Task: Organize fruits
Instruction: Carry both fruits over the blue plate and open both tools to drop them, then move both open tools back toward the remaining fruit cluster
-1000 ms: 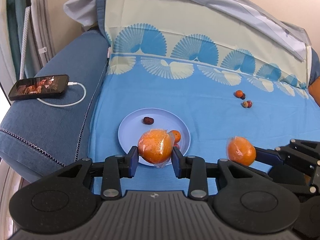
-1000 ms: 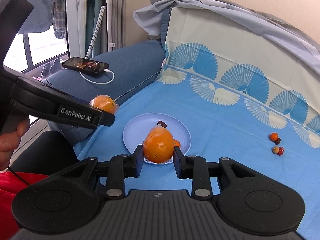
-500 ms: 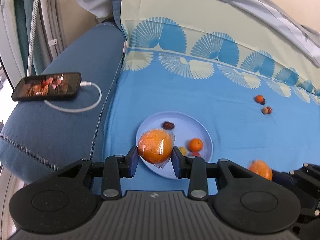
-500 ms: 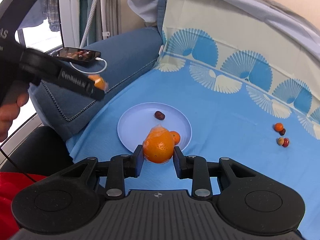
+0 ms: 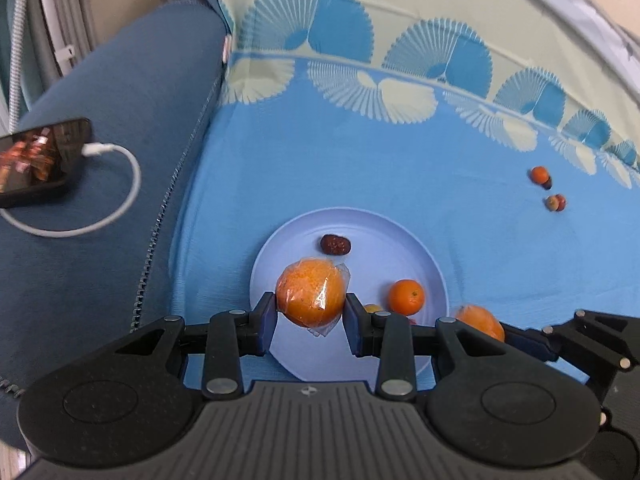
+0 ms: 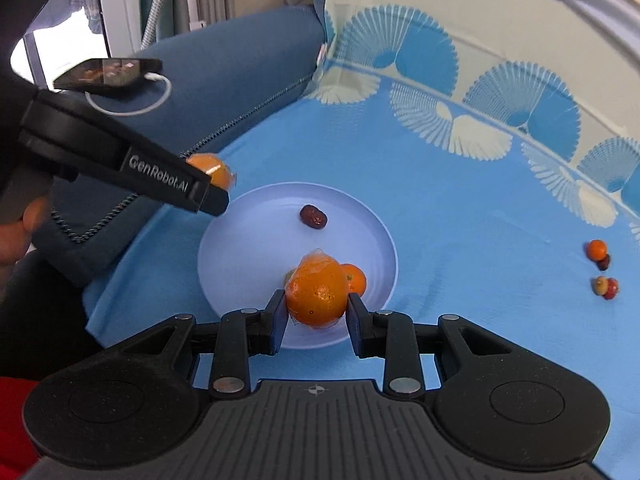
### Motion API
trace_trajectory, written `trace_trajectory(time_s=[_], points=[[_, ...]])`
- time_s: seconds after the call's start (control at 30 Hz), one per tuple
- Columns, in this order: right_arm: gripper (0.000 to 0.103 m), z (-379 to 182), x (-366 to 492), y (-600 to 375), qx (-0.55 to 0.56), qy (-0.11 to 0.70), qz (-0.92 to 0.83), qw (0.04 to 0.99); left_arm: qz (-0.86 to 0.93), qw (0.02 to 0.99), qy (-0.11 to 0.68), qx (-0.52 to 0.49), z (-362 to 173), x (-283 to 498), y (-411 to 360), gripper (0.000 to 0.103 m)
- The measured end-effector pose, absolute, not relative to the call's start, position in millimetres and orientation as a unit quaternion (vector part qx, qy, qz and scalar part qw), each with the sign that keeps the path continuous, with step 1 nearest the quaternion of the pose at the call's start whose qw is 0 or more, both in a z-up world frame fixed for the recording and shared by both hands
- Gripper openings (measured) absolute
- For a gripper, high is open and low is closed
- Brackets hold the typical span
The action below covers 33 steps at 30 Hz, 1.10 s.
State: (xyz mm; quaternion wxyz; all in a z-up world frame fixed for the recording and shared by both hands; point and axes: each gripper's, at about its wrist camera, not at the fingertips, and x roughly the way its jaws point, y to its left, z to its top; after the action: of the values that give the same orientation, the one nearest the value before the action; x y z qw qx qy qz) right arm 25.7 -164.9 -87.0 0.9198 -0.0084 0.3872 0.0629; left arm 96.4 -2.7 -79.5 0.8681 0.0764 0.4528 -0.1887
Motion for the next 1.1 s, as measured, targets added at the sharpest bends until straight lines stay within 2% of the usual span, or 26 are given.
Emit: trace_trajectory(time_s=[0.5, 0.53, 0.57, 0.6, 0.63, 0.67, 0.73, 0.87, 1.1], points=[[0.034, -131.1, 90.8, -163.3, -0.001, 0.427, 0.082, 0.9, -0.176, 0.849, 0.481, 0.128, -126.5, 159.4, -27.1, 0.039], [0.034, -131.0, 93.3, -162.6, -0.002, 0.428, 0.089, 0.899, -0.18, 0.848, 0.481, 0.133, -127.6, 160.6, -28.5, 0.043], [0.045, -130.0, 95.7, -162.0, -0.002, 0.428, 0.094, 0.899, -0.191, 0.845, 0.48, 0.136, -127.1, 161.0, -29.3, 0.063], [0.058, -127.6, 97.2, -161.5, -0.005, 0.425, 0.094, 0.9, -0.202, 0.845, 0.477, 0.132, -124.0, 160.2, -28.9, 0.079], [0.085, -124.3, 97.3, -161.0, -0.01, 0.424, 0.09, 0.901, -0.208, 0.85, 0.468, 0.125, -118.5, 156.7, -26.7, 0.103], [0.096, -120.7, 95.2, -159.7, -0.018, 0.421, 0.081, 0.903, -0.21, 0.862, 0.448, 0.115, -111.3, 150.5, -22.2, 0.103], [0.096, -114.5, 85.1, -156.4, -0.035, 0.414, 0.074, 0.907, -0.202, 0.872, 0.428, 0.123, -101.5, 139.7, -17.5, 0.103], [0.096, -102.0, 51.6, -156.5, -0.027, 0.428, 0.072, 0.9, -0.168, 0.875, 0.436, 0.128, -88.2, 111.1, 1.4, 0.103], [0.101, -68.5, -21.6, -162.0, 0.018, 0.406, 0.066, 0.911, -0.134, 0.862, 0.48, 0.092, -80.0, 36.2, 38.9, 0.103]])
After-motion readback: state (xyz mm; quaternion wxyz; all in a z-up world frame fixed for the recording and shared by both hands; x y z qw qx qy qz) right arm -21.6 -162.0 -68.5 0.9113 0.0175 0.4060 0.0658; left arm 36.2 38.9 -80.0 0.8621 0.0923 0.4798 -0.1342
